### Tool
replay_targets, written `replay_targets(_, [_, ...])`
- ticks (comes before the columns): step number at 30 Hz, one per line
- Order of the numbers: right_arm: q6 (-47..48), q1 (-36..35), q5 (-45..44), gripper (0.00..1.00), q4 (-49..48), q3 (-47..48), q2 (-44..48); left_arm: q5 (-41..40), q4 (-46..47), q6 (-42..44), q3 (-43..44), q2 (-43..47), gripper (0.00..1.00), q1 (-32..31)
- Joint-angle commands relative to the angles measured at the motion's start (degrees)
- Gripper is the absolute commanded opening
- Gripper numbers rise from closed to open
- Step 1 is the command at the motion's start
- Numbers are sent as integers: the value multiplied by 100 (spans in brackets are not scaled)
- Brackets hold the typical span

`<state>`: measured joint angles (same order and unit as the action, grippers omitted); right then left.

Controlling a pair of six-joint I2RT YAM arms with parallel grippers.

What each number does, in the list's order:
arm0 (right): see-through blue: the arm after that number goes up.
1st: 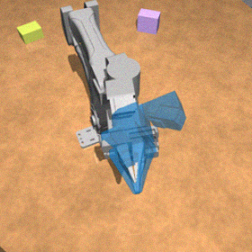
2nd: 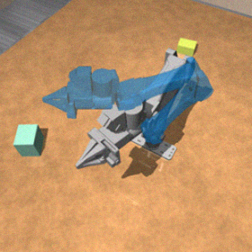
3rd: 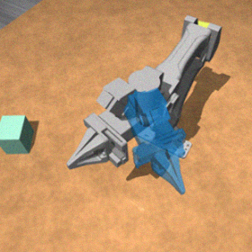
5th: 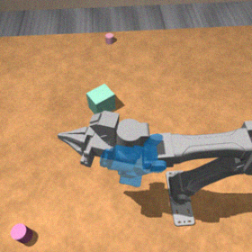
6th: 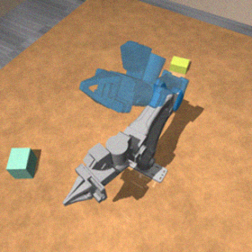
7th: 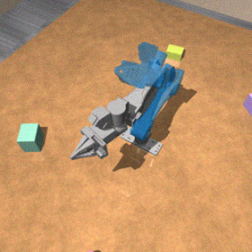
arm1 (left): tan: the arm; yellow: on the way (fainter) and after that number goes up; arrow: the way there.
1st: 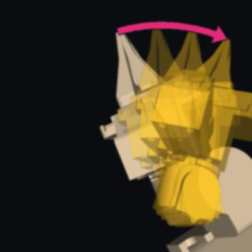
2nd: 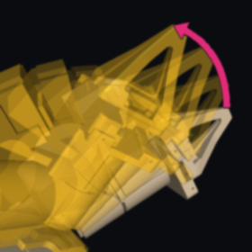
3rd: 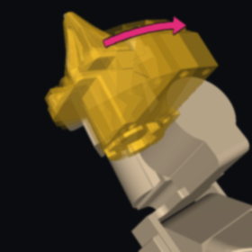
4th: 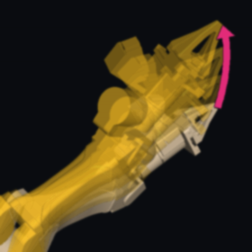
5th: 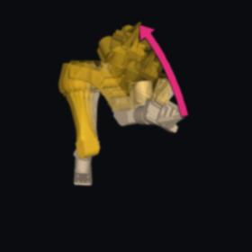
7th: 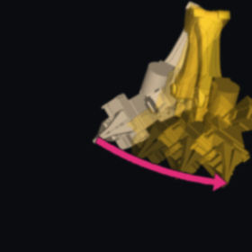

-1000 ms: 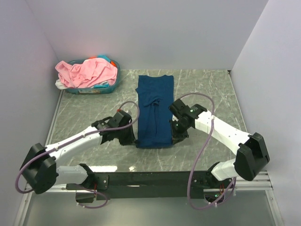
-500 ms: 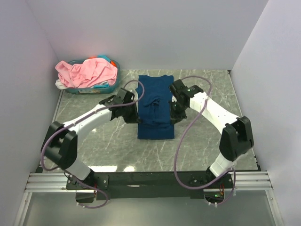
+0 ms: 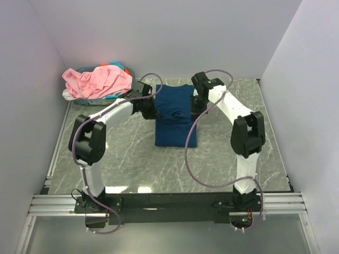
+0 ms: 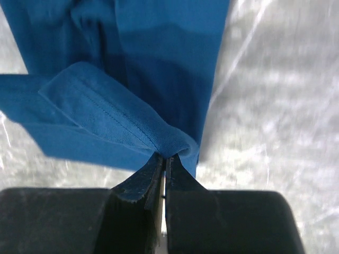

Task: Fold and stack the t-shirts
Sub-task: Fold the tshirt

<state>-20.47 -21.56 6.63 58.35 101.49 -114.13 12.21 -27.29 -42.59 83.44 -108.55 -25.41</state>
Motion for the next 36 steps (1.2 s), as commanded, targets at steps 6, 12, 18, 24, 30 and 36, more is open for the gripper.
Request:
replay_targets(6, [298,214,-13,0,177,1162,-918,405,206,14,568,-622,0,291])
replay_targets(12, [368,267,83,0,221,1575,-1314,476,338,-12,647,-878,0,379])
replay_targets(18, [535,302,365,30,344,1979,-1551,196,330,-31,770,-852,50,431])
replay_targets(24, [597,293,110,39,248,1910,-1148,141,767,-4,156,-194,60,423])
replay_targets(30, [491,153,461,39,-95,1260,-532,343,1102,49,-846,518,58,204])
replay_targets(36, [377,-242,743,39,-210,925,-602,844,1875,-109,-1400,862,57,-192])
